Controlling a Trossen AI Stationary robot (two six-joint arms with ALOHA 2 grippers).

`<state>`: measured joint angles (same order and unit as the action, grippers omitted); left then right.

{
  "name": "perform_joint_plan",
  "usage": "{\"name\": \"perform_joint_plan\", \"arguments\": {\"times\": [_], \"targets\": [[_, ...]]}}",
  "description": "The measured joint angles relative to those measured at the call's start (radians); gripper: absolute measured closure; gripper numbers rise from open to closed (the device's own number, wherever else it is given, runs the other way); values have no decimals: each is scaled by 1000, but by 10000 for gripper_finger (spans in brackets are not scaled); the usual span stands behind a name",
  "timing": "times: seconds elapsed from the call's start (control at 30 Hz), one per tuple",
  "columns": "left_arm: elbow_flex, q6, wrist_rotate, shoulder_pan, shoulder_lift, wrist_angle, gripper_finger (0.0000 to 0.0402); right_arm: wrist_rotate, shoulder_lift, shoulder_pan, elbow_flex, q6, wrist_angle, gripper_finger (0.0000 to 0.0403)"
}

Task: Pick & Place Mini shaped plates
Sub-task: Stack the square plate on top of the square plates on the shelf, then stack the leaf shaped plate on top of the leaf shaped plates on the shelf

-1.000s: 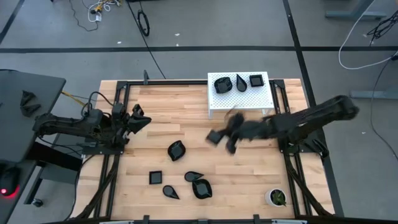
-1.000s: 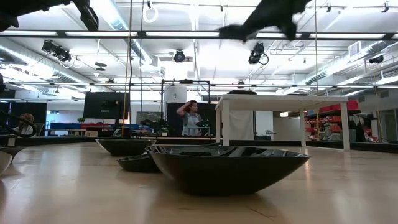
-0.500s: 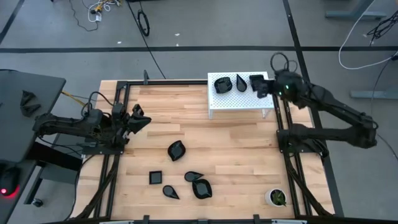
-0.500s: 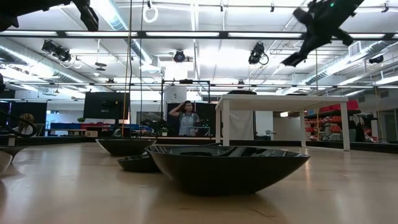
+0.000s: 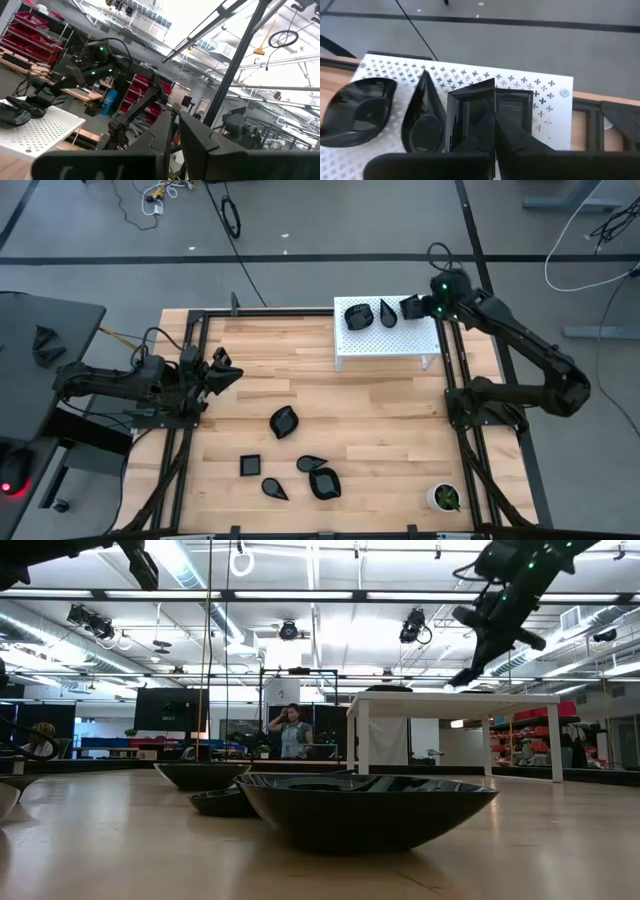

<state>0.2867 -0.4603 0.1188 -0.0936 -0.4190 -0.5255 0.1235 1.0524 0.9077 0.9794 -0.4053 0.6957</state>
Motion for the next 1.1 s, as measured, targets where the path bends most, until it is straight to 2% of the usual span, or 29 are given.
{"name": "perform_joint_plan", "arguments": {"times": [0.57,0.7,0.9,1.0,1.1], "targets": [[0,0,0,0,0,0,360,-1,43,52,0,4,-15,387],[0,0,0,0,0,0,360,6,43,51,0,7,-15,349],[0,0,0,0,0,0,360,114,43,47,0,42,-16,266],[0,0,0,0,0,0,360,127,42,4,0,63,-31,238],[0,0,0,0,0,0,360,122,42,-85,0,79,-55,226]]}}
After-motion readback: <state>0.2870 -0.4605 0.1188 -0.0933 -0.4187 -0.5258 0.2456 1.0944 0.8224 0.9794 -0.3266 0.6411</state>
